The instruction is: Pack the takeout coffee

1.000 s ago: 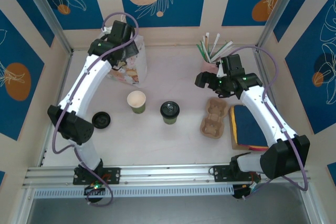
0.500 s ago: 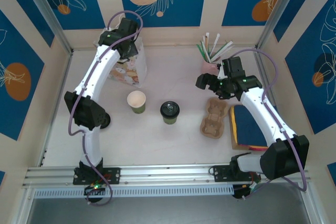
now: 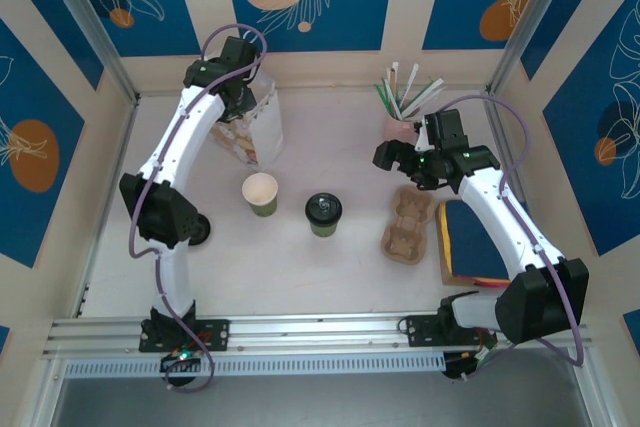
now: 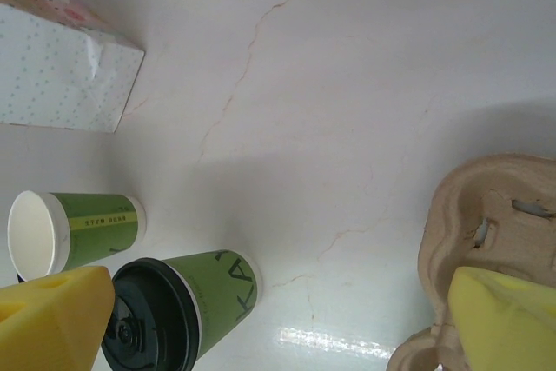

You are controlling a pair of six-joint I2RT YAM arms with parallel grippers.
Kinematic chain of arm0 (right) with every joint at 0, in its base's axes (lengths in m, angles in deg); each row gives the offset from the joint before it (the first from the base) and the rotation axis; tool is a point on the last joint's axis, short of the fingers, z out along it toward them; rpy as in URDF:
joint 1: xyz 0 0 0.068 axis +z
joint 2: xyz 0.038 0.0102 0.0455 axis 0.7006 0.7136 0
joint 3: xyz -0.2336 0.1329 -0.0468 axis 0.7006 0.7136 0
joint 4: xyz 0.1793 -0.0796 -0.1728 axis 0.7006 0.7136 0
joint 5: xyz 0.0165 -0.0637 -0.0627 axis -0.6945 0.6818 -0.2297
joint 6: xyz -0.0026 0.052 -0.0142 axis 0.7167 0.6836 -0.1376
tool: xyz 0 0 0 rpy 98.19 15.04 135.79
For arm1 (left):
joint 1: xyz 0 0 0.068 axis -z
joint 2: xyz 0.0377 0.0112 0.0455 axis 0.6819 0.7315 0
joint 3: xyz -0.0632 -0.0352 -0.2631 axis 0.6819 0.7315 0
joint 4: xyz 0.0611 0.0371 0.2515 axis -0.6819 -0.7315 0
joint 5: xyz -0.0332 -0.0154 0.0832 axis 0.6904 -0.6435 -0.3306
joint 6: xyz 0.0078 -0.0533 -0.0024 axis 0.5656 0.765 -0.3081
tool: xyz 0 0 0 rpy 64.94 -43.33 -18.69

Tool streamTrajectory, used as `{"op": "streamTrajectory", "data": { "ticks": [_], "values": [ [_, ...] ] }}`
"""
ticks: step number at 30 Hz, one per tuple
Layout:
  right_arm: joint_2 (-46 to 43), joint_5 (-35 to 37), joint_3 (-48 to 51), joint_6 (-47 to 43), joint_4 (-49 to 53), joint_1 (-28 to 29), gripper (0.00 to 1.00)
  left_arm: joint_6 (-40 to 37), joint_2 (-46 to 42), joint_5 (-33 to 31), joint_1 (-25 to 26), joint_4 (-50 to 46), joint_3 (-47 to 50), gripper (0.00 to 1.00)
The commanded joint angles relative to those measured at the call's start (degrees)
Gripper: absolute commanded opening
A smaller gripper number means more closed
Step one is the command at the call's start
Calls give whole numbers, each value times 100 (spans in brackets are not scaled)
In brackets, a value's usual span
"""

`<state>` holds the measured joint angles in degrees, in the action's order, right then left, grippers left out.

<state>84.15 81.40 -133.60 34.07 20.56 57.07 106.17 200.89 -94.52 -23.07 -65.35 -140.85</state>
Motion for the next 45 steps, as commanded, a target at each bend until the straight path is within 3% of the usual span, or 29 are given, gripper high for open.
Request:
{"op": "streamTrajectory", "data": {
  "ticks": [1, 9, 21, 45],
  "values": [
    [-37, -176, 53, 75, -28, -30, 99, -361, -420, 188, -47, -6, 74, 38],
    [66, -285, 19, 97, -71, -25, 99, -1000, -905, 789, -49, 14, 728, 20],
    [236, -410, -16, 142, -142, 126, 99, -1297, -1404, 461, -193, 3, 1360, 16],
    [306, -435, 45, 168, -195, 234, 99, -1537, -2134, 1468, -171, -364, 2126, 13]
  ]
}}
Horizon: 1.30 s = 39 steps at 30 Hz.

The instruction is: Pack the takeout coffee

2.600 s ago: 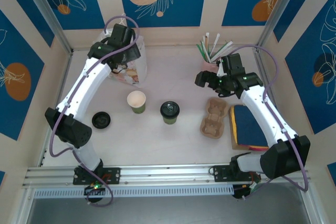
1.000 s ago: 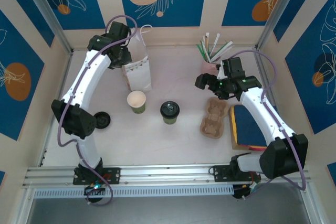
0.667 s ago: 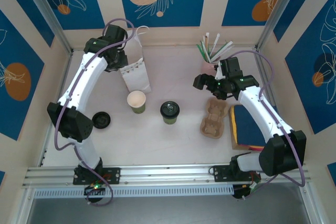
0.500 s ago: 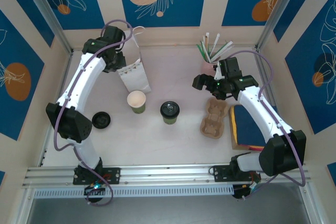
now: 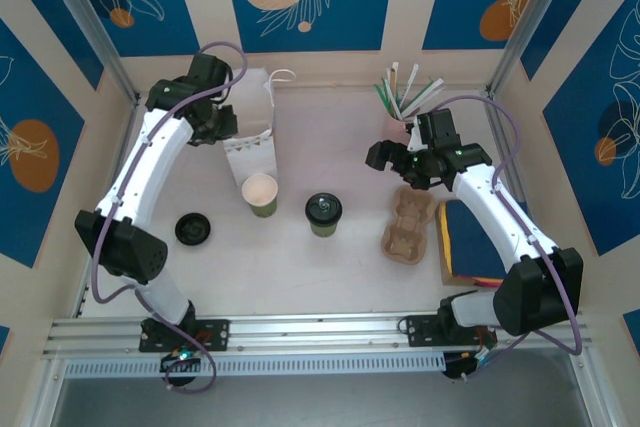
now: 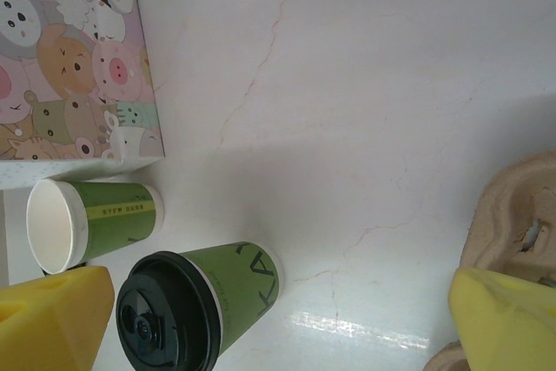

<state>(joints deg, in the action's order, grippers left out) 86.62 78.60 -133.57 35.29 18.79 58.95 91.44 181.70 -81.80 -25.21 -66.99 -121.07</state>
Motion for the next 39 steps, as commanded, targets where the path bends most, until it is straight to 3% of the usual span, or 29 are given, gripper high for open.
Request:
{"op": "streamTrajectory", "data": {
  "ticks": [1, 39],
  "values": [
    [59, -156, 42, 42, -18, 62, 99, -59, -281, 210, 50, -207, 218, 13],
    [128, -113, -61, 42, 71, 466, 99, -242, -1440, 1339, 107, -852, 1199, 11]
  ]
}}
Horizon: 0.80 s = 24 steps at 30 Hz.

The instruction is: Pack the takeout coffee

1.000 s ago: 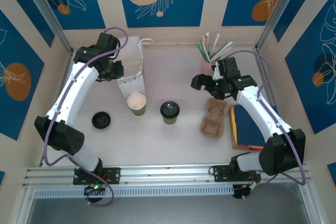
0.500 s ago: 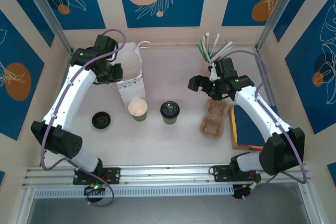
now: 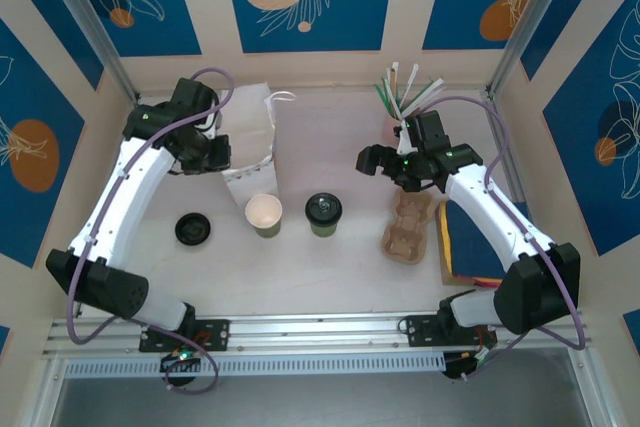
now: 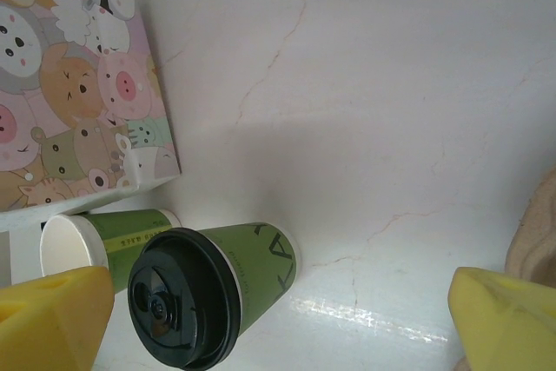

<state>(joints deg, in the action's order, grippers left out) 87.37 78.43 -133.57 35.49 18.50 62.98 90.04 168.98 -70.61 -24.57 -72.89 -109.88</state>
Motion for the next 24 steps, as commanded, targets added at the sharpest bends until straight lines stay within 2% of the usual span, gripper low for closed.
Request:
{"op": "streamTrajectory", "data": {
  "ticks": [1, 24],
  "values": [
    [54, -88, -62, 23, 99, 81, 99, -107, -197, 223, 43, -298, 87, 11],
    [1, 44, 10, 83, 159, 398, 99, -131, -902, 783, 61, -607, 553, 11]
  ]
}}
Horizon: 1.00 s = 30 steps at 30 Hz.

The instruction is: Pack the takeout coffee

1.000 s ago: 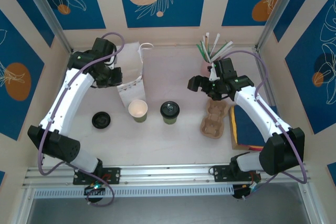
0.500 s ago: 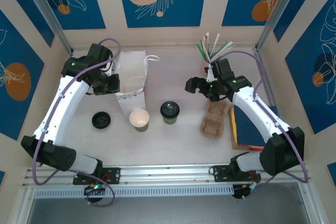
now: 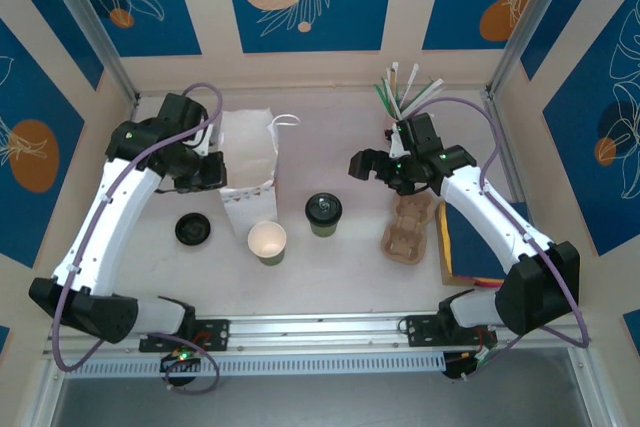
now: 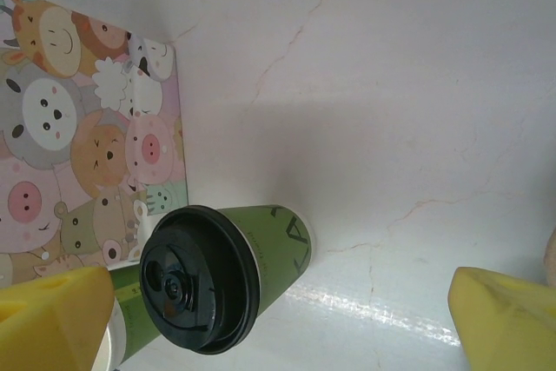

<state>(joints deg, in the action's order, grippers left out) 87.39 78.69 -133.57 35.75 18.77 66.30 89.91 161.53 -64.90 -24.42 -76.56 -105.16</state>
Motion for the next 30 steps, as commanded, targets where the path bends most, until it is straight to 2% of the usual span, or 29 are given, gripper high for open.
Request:
{"op": "streamTrajectory", "data": {
  "ticks": [1, 8, 12, 13, 14, 16, 18, 30],
  "values": [
    [-7, 33, 10, 57, 141, 75, 99, -135, -196, 213, 42, -250, 90, 10],
    [-16, 96, 12, 91, 175, 182, 99, -284, -350, 188, 53, -348, 299, 12],
    [-39, 129, 17, 92, 203, 209, 99, -270, -328, -68, 42, -351, 170, 22],
    [-51, 133, 17, 101, 204, 208, 99, -243, -282, -156, 46, -337, 93, 33],
    [-58, 134, 24, 103, 204, 216, 99, -212, -254, -245, 42, -312, 20, 37],
    [-60, 142, 9, 92, 213, 217, 99, -157, -159, -462, 43, -233, -131, 38],
    [-64, 166, 0, 88, 221, 227, 99, -102, -56, -690, 42, -169, -246, 48],
    [-93, 217, -9, 56, 247, 149, 99, -113, 664, -1227, 24, 386, -517, 51]
  ]
}}
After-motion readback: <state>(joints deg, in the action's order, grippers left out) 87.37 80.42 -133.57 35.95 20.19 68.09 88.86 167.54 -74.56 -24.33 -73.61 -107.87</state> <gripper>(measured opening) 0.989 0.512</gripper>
